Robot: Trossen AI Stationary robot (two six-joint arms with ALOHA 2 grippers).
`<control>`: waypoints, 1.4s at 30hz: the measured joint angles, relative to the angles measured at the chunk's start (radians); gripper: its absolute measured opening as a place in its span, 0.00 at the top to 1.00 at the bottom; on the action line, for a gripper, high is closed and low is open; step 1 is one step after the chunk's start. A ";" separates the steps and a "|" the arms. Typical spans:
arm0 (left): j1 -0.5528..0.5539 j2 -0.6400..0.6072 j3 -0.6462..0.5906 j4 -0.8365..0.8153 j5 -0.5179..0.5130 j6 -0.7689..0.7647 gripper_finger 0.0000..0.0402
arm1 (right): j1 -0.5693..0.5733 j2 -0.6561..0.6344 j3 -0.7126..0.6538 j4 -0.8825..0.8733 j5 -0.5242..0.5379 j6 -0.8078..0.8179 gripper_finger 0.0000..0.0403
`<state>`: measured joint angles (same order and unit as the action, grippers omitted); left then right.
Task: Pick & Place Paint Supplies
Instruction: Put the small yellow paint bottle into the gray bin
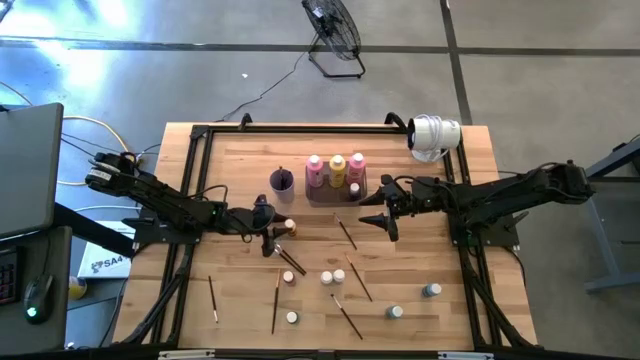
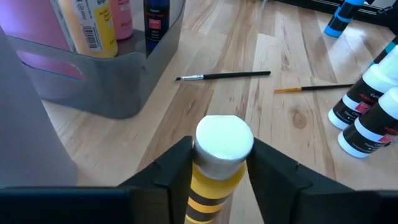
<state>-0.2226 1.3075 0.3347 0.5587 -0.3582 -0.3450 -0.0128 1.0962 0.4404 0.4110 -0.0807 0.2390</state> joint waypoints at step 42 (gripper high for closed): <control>0.000 -0.020 0.106 -0.029 0.039 0.098 0.69 | 0.000 0.000 0.000 -0.003 0.000 0.000 0.43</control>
<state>-0.2226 1.2877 0.4403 0.5301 -0.3191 -0.2466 -0.0128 1.0962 0.4404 0.4080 -0.0807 0.2390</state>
